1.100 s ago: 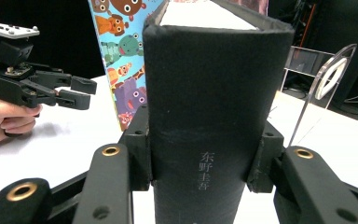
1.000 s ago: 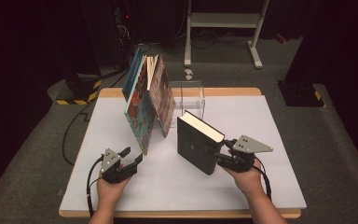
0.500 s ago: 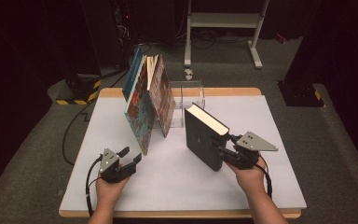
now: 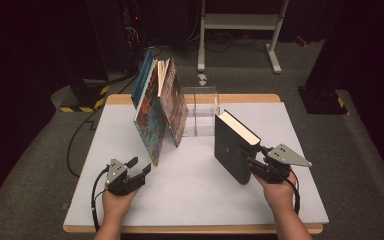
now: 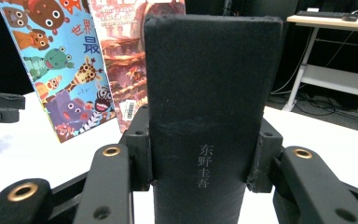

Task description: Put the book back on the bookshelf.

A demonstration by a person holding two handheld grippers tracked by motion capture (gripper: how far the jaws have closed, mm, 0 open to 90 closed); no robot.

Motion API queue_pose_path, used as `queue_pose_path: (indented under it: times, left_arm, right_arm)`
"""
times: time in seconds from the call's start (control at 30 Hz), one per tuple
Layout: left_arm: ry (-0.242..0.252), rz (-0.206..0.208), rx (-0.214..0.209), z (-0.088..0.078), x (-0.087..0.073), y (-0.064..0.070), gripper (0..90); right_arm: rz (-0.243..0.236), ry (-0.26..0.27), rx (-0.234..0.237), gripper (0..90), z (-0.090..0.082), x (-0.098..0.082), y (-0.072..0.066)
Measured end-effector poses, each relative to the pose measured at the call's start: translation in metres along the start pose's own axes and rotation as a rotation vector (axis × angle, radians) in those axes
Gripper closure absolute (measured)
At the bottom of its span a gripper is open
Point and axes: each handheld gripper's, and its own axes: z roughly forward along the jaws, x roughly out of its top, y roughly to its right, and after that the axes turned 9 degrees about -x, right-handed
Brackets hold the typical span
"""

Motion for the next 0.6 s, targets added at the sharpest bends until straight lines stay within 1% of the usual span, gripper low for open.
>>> queue_pose_path:
  times: [0.13, 0.17, 0.3, 0.43, 0.6]
  left_arm:
    - [0.0, -0.001, -0.002, 0.0006, -0.0006, 0.0006, 39.6]
    - [0.0, 0.0, -0.003, 0.0007, -0.0006, 0.0008, 39.6]
    - [0.0, -0.001, -0.002, 0.0005, -0.0003, 0.0009, 39.6]
    - [0.002, -0.007, 0.001, 0.0007, -0.0003, 0.0006, 39.6]
    - [0.003, -0.002, 0.001, -0.0002, 0.0005, -0.0006, 39.6]
  right_arm:
    - [0.0, 0.001, 0.0, 53.4, -0.0051, -0.0059, 0.0003]
    - [0.01, -0.005, -0.004, 53.3, -0.0067, -0.0074, 0.0003]
    - [0.013, -0.004, -0.006, 52.8, -0.0105, -0.0116, -0.0002]
    - [0.004, -0.005, -0.004, 52.0, -0.0113, -0.0117, -0.0025]
    - [0.014, -0.009, -0.007, 51.0, -0.0117, -0.0116, -0.0031]
